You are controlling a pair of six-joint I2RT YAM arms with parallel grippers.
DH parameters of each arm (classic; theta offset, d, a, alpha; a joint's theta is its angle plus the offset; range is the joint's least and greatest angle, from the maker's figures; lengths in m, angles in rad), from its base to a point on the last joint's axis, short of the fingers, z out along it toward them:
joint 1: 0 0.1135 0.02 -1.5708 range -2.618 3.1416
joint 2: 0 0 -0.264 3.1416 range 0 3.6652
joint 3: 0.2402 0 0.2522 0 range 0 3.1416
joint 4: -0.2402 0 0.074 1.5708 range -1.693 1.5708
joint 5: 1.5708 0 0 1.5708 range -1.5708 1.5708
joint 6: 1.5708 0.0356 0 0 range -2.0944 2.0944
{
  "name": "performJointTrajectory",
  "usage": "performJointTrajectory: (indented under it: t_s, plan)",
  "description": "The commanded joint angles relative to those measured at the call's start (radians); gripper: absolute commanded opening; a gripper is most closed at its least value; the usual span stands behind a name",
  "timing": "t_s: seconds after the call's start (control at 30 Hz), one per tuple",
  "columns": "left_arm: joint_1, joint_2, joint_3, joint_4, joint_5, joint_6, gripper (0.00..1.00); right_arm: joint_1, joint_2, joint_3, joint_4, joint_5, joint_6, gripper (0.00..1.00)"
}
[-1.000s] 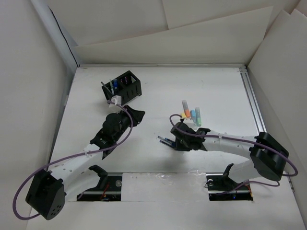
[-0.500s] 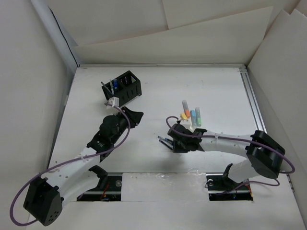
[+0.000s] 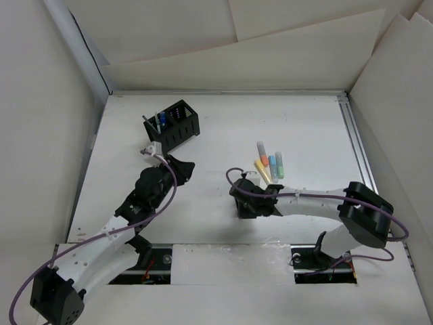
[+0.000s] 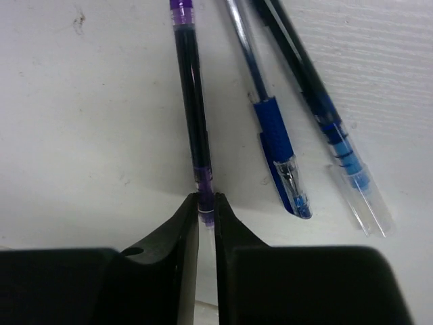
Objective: Sort the stationery into containers
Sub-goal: Pick up the pen from the center of the board.
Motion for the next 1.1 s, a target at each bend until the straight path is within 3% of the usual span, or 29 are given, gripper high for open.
performJointTrajectory:
  t_s: [0.0, 0.07, 0.37, 0.6, 0.77, 1.07]
  plan:
    - [0.005, -0.052, -0.004, -0.050, -0.039, 0.003, 0.22, 0.012, 0.017, 0.012, 0.018, 0.022, 0.007, 0.12]
    - [0.005, -0.084, -0.004, -0.060, -0.048, 0.003, 0.22, 0.021, 0.017, 0.012, 0.018, 0.032, 0.007, 0.00]
    - [0.005, -0.103, 0.019, -0.086, 0.019, 0.005, 0.26, 0.051, -0.128, 0.022, 0.108, 0.014, -0.074, 0.00]
    - [0.005, 0.069, 0.108, -0.038, 0.238, 0.023, 0.39, 0.051, -0.205, 0.068, 0.177, 0.026, -0.135, 0.00]
    - [0.005, 0.206, 0.150, 0.034, 0.384, 0.034, 0.42, 0.051, -0.214, 0.079, 0.197, 0.037, -0.160, 0.00]
    - [0.005, 0.331, 0.159, 0.085, 0.467, 0.043, 0.43, 0.051, -0.225, 0.088, 0.252, 0.048, -0.179, 0.00]
